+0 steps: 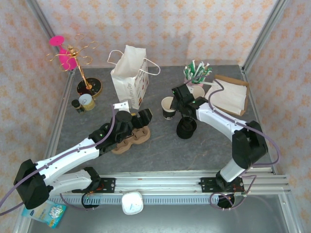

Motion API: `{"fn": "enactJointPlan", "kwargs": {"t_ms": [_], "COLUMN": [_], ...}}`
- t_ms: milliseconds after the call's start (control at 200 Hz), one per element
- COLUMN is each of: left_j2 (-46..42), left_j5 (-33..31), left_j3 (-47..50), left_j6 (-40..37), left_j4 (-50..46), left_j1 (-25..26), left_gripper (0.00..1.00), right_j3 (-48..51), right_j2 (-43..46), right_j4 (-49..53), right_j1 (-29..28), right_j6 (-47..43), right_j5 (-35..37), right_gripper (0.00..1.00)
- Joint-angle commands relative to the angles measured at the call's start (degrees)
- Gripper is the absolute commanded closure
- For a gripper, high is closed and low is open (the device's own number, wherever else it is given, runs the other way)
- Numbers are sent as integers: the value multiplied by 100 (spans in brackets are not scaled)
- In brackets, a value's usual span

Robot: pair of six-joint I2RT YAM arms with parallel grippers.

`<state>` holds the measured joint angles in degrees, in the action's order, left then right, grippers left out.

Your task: Pack the takeout coffee

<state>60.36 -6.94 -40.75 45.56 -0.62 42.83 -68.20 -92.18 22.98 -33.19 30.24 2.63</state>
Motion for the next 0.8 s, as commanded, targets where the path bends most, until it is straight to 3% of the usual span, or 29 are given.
{"fn": "enactJointPlan", "kwargs": {"t_ms": [0,120,380,796], "left_j2": [26,50,54,-43], "left_j5": [-132,-131,-133,184], "left_j3": [-10,-30,-77,-268], "left_j6": [23,6,-12,-38], "left_j4": [97,71,52,-203], "left_j1": [23,15,10,24], "left_gripper": [12,12,11,12], "right_j3": [96,168,233,20], "right_j2": [-39,-54,57,1054], "right_j4": [-256,-190,-133,822], "right_j1": [21,36,101,102], "right_j6": [152,244,245,-155], "right_j5": [155,251,101,-64], "right_gripper": [100,100,86,54]}}
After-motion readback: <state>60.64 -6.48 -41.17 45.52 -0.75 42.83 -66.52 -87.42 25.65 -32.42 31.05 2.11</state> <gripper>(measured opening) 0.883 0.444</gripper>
